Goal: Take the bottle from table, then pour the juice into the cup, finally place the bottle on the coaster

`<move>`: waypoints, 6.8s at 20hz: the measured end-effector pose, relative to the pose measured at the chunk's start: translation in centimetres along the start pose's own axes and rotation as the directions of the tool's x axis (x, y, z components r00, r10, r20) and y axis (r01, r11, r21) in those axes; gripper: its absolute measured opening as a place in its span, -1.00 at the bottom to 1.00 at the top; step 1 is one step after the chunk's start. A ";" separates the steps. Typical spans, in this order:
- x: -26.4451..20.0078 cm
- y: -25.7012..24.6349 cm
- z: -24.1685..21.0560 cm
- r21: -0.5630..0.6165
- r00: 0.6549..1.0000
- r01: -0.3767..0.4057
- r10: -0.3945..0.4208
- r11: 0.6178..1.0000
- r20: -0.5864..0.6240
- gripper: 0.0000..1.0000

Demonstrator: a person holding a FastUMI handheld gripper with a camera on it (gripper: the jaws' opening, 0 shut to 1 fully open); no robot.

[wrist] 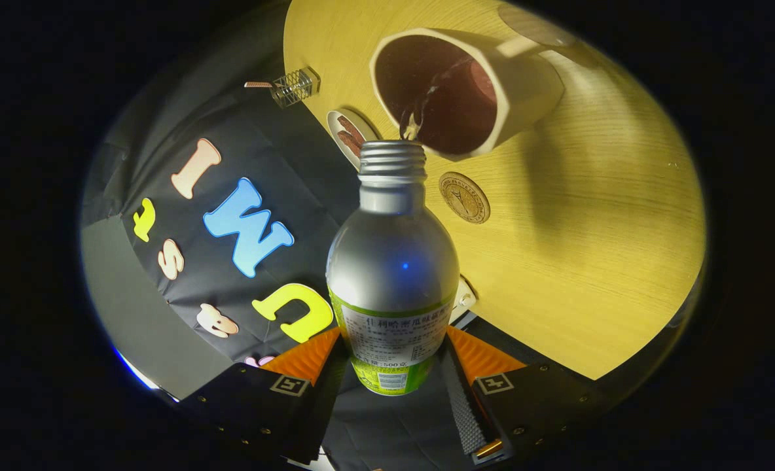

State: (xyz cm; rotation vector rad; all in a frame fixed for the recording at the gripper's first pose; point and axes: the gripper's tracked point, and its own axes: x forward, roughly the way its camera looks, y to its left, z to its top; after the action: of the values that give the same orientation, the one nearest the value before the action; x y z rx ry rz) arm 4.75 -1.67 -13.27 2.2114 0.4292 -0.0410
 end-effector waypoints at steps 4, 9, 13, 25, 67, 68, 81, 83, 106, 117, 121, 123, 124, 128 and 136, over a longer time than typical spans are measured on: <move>-0.1 0.2 -0.3 0.023 1.000 -0.001 0.001 1.000 -0.002 0.54; -0.1 0.5 -0.5 0.024 1.000 -0.006 0.006 1.000 0.000 0.54; 0.1 0.3 0.0 0.007 1.000 -0.001 0.001 1.000 0.016 0.54; -0.1 -4.3 2.2 -0.256 0.991 0.100 -0.073 0.962 0.113 0.54; 5.4 -5.2 8.2 -0.823 0.856 0.509 0.040 -0.252 0.516 0.55; 6.1 -5.0 8.1 -0.820 0.858 0.503 0.046 -0.274 0.511 0.55; 12.8 -4.0 11.3 -0.768 0.853 0.492 0.053 -0.410 0.519 0.55; 13.2 -4.3 11.9 -0.760 0.852 0.489 0.047 -0.428 0.521 0.55; 7.2 -1.7 5.1 -0.758 0.906 0.404 0.109 -0.511 0.409 0.99; -5.3 4.5 -4.7 -0.759 0.923 0.381 0.270 -0.528 0.275 0.99; -9.1 5.2 -7.7 -0.751 0.930 0.358 0.287 -0.555 0.231 0.99; -10.1 5.6 -9.5 -0.762 0.935 0.335 0.298 -0.554 0.193 0.99; -10.5 5.7 -10.2 -0.769 0.937 0.322 0.303 -0.552 0.174 0.98; -11.2 6.1 -12.9 -0.767 0.947 0.274 0.303 -0.581 0.109 0.98; -12.2 7.3 -14.5 -0.776 0.941 0.261 0.329 -0.574 0.073 0.99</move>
State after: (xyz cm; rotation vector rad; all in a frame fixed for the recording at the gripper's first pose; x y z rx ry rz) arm -6.06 1.73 3.56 0.0097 -0.0360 0.0294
